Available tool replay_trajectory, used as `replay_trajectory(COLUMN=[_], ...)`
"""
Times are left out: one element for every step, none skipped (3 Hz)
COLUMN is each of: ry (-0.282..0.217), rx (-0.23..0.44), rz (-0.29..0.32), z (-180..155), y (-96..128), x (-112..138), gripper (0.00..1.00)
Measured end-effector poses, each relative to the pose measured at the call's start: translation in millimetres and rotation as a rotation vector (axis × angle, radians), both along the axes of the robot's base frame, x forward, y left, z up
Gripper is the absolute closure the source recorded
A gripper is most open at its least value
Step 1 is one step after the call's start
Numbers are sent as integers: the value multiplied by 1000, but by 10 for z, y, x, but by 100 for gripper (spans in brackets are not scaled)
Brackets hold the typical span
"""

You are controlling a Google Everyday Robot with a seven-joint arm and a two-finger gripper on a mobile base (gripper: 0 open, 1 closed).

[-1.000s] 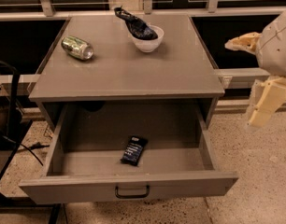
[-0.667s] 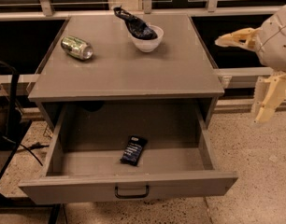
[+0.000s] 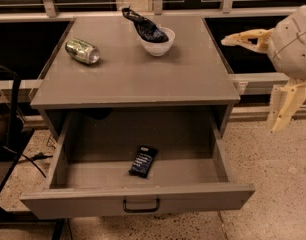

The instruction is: Pick rxbar blueberry from top drawer and place on counter

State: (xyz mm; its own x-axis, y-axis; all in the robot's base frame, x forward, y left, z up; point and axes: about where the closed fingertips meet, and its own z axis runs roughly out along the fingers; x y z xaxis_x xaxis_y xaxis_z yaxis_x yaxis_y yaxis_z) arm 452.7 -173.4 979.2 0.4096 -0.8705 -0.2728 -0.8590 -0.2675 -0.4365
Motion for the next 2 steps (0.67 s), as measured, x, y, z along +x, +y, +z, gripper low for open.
replay_trajectory(ry=[-107,-211], rx=[-21,-81], rz=[144,287], z=[37,24], y=[94,182], x=[-25,-89], gripper=[0,0])
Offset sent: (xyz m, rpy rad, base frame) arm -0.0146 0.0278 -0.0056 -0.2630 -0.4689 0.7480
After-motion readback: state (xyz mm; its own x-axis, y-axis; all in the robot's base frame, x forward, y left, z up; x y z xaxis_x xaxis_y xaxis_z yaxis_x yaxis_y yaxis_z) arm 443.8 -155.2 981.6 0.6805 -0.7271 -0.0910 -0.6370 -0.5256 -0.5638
